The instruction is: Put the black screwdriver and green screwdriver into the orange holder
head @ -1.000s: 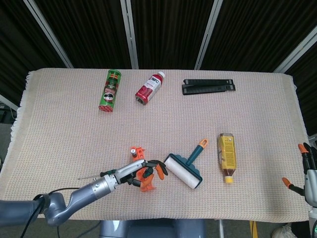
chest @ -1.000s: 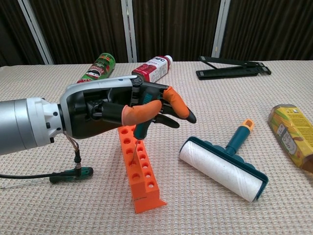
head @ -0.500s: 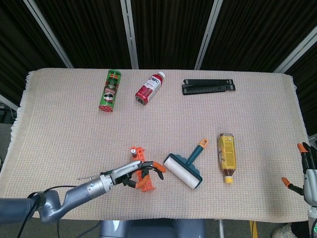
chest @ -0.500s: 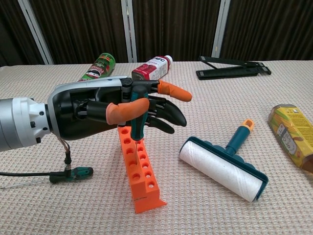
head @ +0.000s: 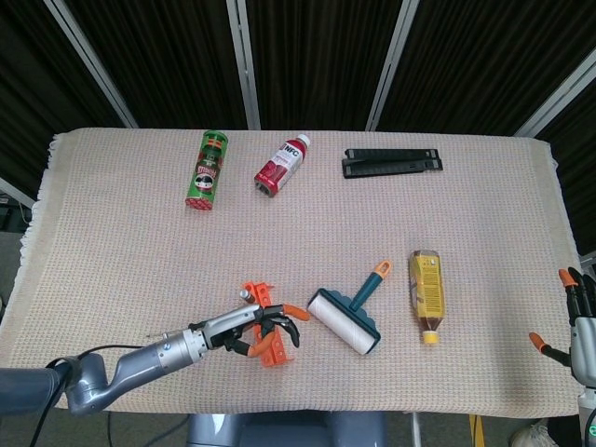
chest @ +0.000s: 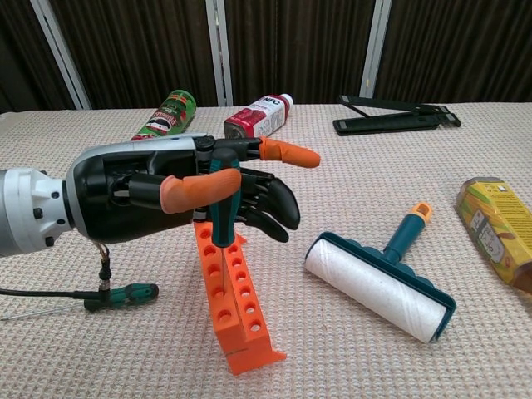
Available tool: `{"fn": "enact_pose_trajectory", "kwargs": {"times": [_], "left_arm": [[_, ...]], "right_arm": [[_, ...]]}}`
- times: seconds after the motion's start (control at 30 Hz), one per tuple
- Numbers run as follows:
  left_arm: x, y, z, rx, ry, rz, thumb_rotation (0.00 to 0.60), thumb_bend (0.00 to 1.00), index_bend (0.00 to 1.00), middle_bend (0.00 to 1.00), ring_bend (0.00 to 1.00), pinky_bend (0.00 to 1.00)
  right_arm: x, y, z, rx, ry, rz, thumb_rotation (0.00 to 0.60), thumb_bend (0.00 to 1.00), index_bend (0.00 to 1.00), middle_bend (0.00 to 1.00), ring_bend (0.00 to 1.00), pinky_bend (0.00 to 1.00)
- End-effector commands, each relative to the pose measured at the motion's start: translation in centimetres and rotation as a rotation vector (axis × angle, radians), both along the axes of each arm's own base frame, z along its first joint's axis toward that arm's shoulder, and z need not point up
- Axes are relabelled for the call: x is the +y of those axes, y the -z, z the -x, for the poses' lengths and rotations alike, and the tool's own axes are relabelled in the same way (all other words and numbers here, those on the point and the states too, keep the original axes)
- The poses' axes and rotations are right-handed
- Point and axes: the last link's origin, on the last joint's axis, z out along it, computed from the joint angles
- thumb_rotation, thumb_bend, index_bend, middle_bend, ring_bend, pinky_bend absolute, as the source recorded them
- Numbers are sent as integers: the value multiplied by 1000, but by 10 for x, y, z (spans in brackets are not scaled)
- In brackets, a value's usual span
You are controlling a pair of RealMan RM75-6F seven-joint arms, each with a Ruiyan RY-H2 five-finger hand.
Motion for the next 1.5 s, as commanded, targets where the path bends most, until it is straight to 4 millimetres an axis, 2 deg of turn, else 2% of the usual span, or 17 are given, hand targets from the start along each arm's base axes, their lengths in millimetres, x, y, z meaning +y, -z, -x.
{"fn": "enact_pose_trajectory", "kwargs": {"times": [0.03,0.47,0.67,0.87,1.1,1.23,1.37,1.5], "left_arm": [[1,-2,1,-2,4,-2,534,913,161,369,243,225],[0,4,12,82,78,-60,532,889,185,368,242,208],[0,4,14,105,110,-77,529,763,185,355,221,114],[0,2,15,107,136,-76,529,642,165,342,205,84],[1,1,16,93,125,-62,466,520,149,339,198,77],[0,1,17,84,115,-54,446,509,149,339,197,79],[-1,0,16,63,92,-35,367,501,153,349,197,93],[0,-3,11,9,49,-22,361,509,186,354,197,97]], "right_arm": [[0,0,0,0,0,0,600,0,38,40,0,0],[-2,1,1,-5,-2,-2,600,0,37,40,0,0],[-2,1,1,-5,-1,-3,600,0,38,40,0,0],[-3,1,1,-6,-1,-2,600,0,38,41,0,0],[-4,1,1,-3,0,-2,600,0,38,41,0,0],[-4,1,1,-3,1,-2,600,0,38,41,0,0],[-4,1,0,-3,0,-3,600,0,39,41,0,0],[-3,1,0,-3,-1,-2,600,0,39,41,0,0]]}}
